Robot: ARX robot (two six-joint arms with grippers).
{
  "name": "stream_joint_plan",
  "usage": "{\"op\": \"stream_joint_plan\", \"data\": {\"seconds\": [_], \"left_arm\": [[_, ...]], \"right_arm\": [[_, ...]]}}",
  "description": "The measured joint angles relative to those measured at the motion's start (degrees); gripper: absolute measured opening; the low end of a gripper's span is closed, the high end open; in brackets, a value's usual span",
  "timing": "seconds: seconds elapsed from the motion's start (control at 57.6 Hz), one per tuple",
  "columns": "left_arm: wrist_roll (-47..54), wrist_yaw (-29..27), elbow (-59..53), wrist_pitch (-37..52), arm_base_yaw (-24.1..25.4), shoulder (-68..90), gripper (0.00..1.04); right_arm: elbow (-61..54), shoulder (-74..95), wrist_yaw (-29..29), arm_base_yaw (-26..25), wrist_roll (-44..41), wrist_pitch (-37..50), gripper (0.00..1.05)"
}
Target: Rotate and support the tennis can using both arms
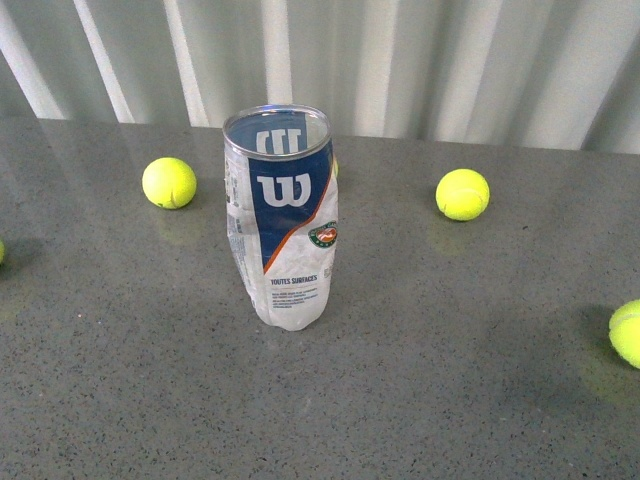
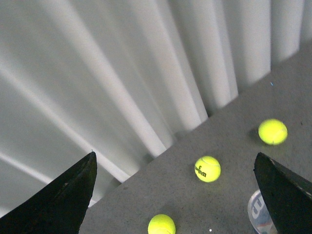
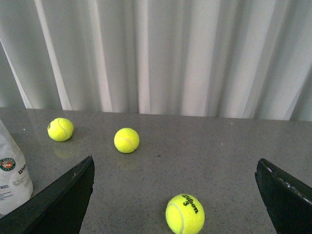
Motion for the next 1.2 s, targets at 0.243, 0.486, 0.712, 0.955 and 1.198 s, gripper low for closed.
{"op": "stream_joint_plan", "data": {"seconds": [0.243,0.486,0.712,0.955,1.198], "left_arm": [[-23.63,-15.63,-14.56,11.21,9.57,-12.33,0.72],[-28.2,-15.85,-35.8,19.98,9.73,-22.93,0.23],[-28.98,-15.93,-46.71,23.71,9.7,-30.01,0.04],[-29.0,-15.87,-53.16,24.2,9.68,-35.78,0.04],[-29.0,-15.85,-57.53,22.8,9.68,-41.92,0.04]], "right_arm": [[0.0,0.0,0.04,0.0,0.0,0.0,0.97],[0.0,0.0,0.02,0.0,0.0,0.0,0.97],[0.0,0.0,-0.02,0.0,0.0,0.0,0.97],[0.0,0.0,-0.02,0.0,0.0,0.0,0.97],[0.0,0.0,0.0,0.0,0.0,0.0,0.97]]}}
